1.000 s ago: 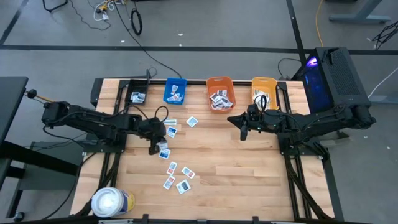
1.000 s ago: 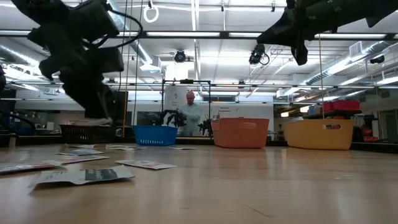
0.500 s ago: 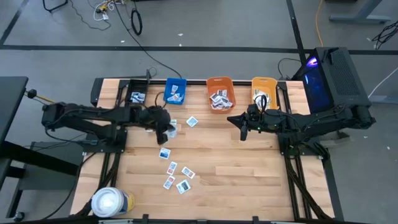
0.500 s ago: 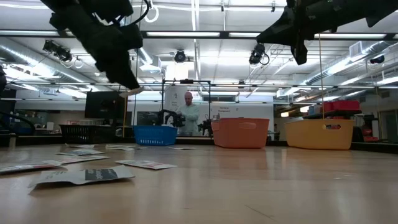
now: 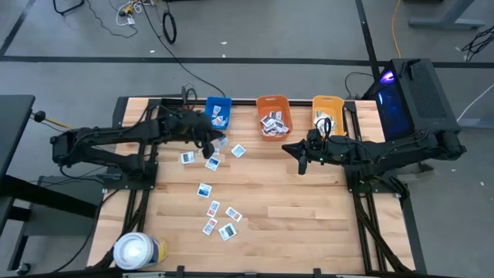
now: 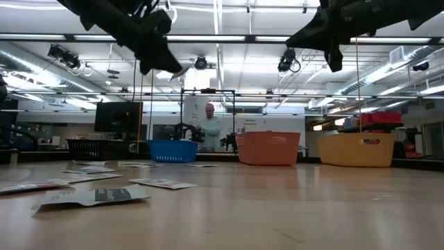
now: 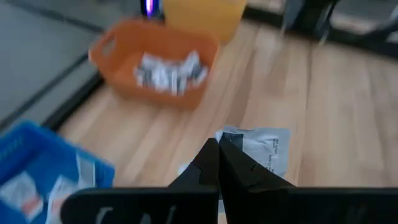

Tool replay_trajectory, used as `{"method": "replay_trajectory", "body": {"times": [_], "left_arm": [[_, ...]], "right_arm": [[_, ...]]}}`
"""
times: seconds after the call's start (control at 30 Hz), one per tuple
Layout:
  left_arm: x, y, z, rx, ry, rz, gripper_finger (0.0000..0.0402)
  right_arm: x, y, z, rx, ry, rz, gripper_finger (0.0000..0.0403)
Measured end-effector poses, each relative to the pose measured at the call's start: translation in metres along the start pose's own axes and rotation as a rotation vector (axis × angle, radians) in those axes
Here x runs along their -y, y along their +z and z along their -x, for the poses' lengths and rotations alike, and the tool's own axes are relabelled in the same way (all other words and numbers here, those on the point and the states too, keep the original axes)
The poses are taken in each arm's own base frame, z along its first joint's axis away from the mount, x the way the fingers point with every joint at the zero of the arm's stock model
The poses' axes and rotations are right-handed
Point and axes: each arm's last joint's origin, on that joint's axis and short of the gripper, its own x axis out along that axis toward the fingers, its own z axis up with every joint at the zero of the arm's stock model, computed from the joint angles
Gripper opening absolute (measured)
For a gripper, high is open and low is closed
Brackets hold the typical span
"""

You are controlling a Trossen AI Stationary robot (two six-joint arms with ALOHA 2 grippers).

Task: Pick & Place First Aid Supplies
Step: Put the towelette pack into the orange bin

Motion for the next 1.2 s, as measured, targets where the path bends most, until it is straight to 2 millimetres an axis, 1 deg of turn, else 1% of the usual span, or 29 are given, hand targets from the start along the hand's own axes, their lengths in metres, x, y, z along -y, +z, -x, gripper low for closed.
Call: {"method": "replay_trajectory", "body": {"times": [0.1, 0.23, 0.43, 0.53, 0.67, 0.73, 0.83, 1.0, 1.07, 1.2], "left_arm": [[0.001, 0.010, 0.001, 0.094, -0.010, -0.008, 0.0000], [0.002, 0.019, 0.002, 0.194, -0.016, -0.013, 0.0000], [0.003, 0.028, 0.004, 0.290, -0.014, -0.052, 0.0000], [0.003, 0.030, 0.000, 0.320, 0.002, -0.049, 0.0000], [0.002, 0.035, -0.011, 0.302, 0.008, -0.031, 0.0000], [0.002, 0.043, -0.018, 0.296, -0.009, -0.026, 0.0000], [0.000, 0.058, -0.029, 0.262, -0.012, -0.042, 0.0000], [-0.011, 0.079, -0.048, 0.178, -0.017, -0.042, 0.0000], [-0.017, 0.084, -0.055, 0.154, -0.044, -0.036, 0.0000], [-0.026, 0.091, -0.065, 0.131, -0.059, -0.019, 0.0000]], "right_arm": [[0.000, 0.000, 0.000, 0.004, 0.001, -0.024, 0.0001], [-0.001, 0.001, 0.000, 0.013, 0.006, -0.067, 0.0011], [-0.001, 0.003, 0.000, 0.026, 0.013, -0.081, 0.0028], [-0.001, 0.003, 0.000, 0.032, 0.016, -0.083, 0.0031], [-0.002, 0.003, 0.000, 0.034, 0.017, -0.083, 0.0032], [-0.002, 0.004, 0.000, 0.037, 0.020, -0.082, 0.0032], [-0.003, 0.005, 0.000, 0.048, 0.045, -0.030, 0.0031], [-0.004, 0.005, 0.001, 0.042, 0.058, 0.041, 0.0013], [-0.003, 0.005, 0.001, 0.043, 0.050, 0.058, 0.0005], [0.000, 0.008, 0.007, 0.047, 0.012, 0.070, 0.0004]]}}
